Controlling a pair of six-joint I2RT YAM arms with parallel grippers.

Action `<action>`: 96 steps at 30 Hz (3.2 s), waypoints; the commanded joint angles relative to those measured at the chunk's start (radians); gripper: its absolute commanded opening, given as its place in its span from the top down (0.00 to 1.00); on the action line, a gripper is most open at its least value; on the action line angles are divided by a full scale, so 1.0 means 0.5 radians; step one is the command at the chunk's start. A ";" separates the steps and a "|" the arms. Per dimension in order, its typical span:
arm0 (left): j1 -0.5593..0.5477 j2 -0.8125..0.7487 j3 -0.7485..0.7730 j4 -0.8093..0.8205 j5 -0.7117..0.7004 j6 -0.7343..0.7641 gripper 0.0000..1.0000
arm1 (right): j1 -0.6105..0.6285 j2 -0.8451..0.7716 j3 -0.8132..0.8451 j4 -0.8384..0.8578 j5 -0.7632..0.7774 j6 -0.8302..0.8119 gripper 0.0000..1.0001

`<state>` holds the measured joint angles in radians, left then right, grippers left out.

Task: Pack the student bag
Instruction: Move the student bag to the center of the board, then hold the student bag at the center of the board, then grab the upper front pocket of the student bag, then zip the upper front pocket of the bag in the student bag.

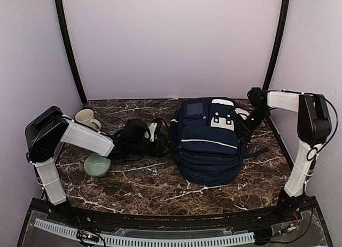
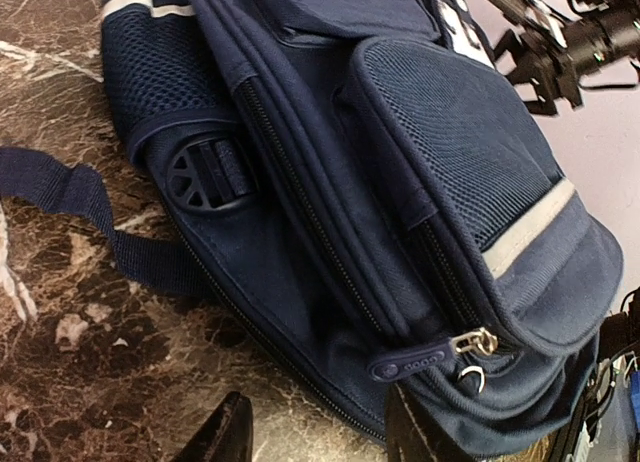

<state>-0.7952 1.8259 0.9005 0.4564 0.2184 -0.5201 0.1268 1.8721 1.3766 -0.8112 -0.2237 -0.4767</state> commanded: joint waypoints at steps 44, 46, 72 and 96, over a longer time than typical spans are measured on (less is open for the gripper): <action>-0.094 0.304 0.536 -0.424 0.149 1.442 0.68 | 0.547 0.242 0.235 0.024 -0.481 0.116 0.74; -0.094 0.311 0.541 -0.398 0.168 1.431 0.72 | 0.548 0.246 0.232 0.026 -0.482 0.118 0.73; -0.503 0.073 0.679 -0.759 0.252 1.344 1.00 | 0.547 0.319 0.207 0.027 -0.477 0.137 0.74; -0.789 0.917 1.682 -0.335 -0.074 0.895 0.95 | 0.637 0.237 0.188 -0.014 -0.621 0.075 0.74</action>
<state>-1.1267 2.2749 1.7000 0.0395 0.2016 0.0391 0.3862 1.9369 1.5169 -0.7986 -0.5457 -0.4271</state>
